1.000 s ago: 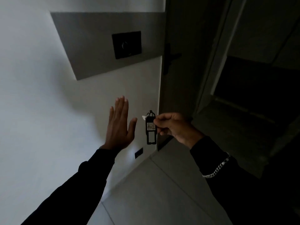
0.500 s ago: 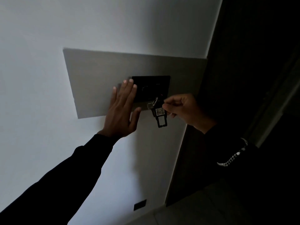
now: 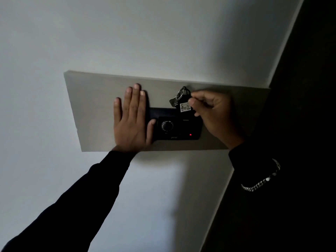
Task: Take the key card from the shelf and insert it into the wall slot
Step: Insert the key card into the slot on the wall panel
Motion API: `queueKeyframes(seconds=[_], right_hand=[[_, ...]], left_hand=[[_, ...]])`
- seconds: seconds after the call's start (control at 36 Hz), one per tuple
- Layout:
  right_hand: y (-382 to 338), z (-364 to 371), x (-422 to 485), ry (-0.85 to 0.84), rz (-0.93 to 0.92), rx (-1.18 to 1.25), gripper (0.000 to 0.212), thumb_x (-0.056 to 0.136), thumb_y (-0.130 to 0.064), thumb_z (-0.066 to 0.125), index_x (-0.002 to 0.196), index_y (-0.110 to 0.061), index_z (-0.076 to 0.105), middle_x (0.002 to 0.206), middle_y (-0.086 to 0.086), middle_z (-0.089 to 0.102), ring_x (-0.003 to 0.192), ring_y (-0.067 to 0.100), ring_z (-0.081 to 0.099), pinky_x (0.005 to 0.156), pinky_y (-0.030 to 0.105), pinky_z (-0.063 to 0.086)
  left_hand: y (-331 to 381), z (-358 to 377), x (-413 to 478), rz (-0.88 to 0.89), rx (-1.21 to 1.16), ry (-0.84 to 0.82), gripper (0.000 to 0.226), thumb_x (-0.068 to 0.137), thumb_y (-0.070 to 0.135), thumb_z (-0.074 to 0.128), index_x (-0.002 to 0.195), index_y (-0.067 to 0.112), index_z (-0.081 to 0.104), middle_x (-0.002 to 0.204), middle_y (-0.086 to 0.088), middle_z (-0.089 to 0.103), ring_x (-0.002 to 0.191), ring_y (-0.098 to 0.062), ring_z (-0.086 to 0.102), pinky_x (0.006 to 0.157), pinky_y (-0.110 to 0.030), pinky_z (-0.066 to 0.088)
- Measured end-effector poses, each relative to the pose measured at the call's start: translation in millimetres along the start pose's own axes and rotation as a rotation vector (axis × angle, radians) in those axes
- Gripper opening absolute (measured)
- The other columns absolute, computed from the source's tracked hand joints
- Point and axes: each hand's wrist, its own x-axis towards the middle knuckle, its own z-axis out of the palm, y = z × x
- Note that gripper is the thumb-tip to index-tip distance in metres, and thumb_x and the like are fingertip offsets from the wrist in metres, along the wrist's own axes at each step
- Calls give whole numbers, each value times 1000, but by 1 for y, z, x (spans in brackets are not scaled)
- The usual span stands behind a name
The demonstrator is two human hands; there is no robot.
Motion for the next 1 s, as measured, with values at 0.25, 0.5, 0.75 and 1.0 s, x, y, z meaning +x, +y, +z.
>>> queueKeyframes(seconds=[0.25, 0.5, 0.75, 1.0], right_hand=[[15, -8, 18, 5, 2, 154, 17, 84, 2, 65, 96, -10, 66, 57, -21, 69, 51, -3, 60, 51, 12, 51], [20, -5, 2, -11, 21, 96, 17, 83, 4, 66, 99, 0, 66, 71, 2, 64, 51, -4, 59, 54, 12, 51], [22, -11, -5, 24, 13, -129, 19, 74, -9, 76, 92, -9, 71, 72, 6, 68, 63, 16, 62, 66, 33, 54], [-19, -27, 23, -153, -330, -521, 36, 64, -14, 78, 99, -12, 69, 92, -3, 60, 69, 1, 48, 72, 5, 43]], left_hand=[[0, 5, 0, -1, 78, 32, 73, 96, 45, 24, 155, 2, 20, 164, -21, 25, 157, -30, 10, 127, -51, 6], [1, 3, 1, 7, 78, 10, 74, 95, 45, 26, 155, 3, 20, 164, -17, 18, 156, -31, 12, 125, -55, 13], [-1, 4, 1, 17, 58, 23, 73, 96, 46, 23, 154, 2, 23, 164, -17, 20, 156, -31, 14, 126, -54, 12], [-8, -1, 7, 56, 35, 0, 72, 97, 46, 24, 155, 5, 23, 165, -17, 23, 156, -30, 17, 127, -51, 8]])
